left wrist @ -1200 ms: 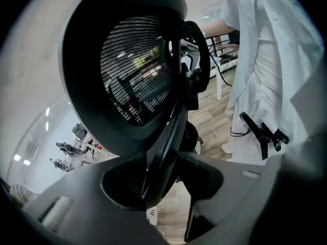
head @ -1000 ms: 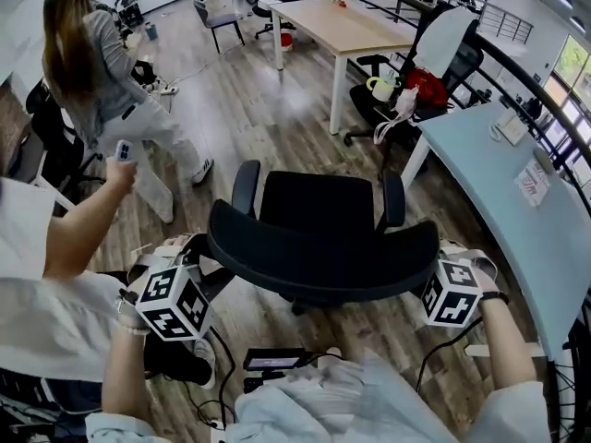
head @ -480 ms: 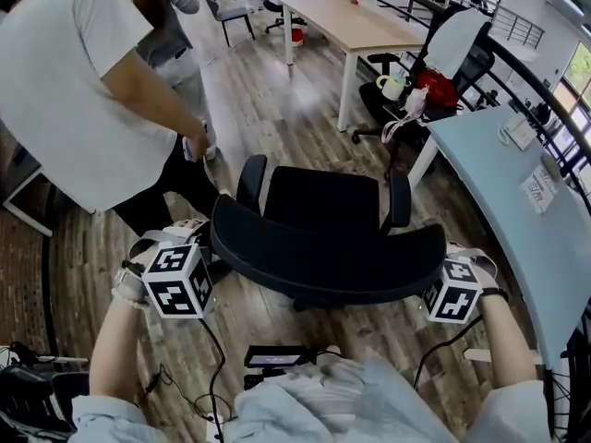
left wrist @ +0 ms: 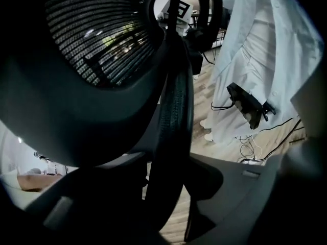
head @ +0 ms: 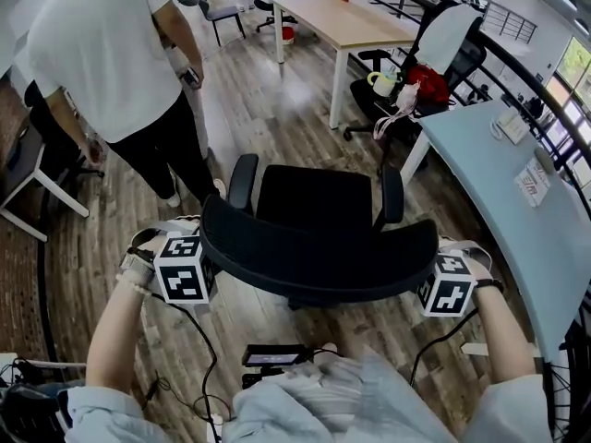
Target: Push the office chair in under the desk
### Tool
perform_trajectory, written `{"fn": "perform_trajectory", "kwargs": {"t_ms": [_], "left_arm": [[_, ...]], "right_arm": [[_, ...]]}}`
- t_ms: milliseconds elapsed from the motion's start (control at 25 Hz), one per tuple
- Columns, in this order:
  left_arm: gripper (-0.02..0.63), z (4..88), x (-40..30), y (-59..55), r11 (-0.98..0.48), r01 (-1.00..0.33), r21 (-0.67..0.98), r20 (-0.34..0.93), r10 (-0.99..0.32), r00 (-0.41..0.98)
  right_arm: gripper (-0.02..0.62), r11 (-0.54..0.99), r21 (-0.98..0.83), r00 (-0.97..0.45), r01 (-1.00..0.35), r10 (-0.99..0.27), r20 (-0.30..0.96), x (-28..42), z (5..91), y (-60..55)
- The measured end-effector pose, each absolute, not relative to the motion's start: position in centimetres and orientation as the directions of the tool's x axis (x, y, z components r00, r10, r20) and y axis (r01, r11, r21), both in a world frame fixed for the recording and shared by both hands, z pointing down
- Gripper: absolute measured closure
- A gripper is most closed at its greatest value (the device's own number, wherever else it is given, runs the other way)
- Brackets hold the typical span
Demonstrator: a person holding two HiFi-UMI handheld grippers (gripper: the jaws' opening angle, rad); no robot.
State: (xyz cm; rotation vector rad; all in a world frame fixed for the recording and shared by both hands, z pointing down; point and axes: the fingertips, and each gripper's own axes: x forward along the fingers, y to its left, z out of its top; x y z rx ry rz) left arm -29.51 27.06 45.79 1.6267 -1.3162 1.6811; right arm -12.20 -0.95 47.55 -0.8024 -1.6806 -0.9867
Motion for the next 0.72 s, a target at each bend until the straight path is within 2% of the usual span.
{"fn": "perform_trajectory", "kwargs": {"t_ms": [720], "left_arm": [[0.456,47.1,-29.6,26.8,-0.466,-0.828,-0.312,0.932,-0.319,-0.172]], "right_arm": [[0.43,0.386,0.227,-0.263,0.894,0.042,0.964,-11.9,47.8,-1.1]]}}
